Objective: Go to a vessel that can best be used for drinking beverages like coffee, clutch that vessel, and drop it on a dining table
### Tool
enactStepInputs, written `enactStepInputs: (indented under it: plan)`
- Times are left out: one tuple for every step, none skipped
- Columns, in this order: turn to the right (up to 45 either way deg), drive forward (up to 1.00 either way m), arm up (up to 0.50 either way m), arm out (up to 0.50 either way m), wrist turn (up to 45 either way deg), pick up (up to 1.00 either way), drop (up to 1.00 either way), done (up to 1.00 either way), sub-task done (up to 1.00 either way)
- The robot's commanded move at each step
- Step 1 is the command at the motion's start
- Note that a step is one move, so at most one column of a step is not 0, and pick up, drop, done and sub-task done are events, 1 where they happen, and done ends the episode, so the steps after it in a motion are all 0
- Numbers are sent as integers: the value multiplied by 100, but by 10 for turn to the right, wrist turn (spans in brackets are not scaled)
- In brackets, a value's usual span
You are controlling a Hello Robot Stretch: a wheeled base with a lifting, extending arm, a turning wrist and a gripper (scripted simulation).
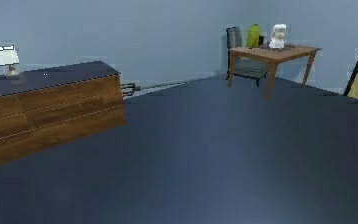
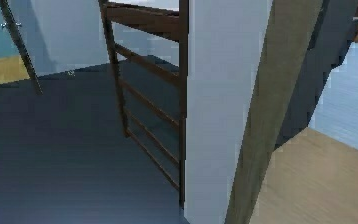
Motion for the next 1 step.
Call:
enactStepInputs:
  plan:
    - [0, 35, 0, 0, 0, 0, 0, 0, 0]
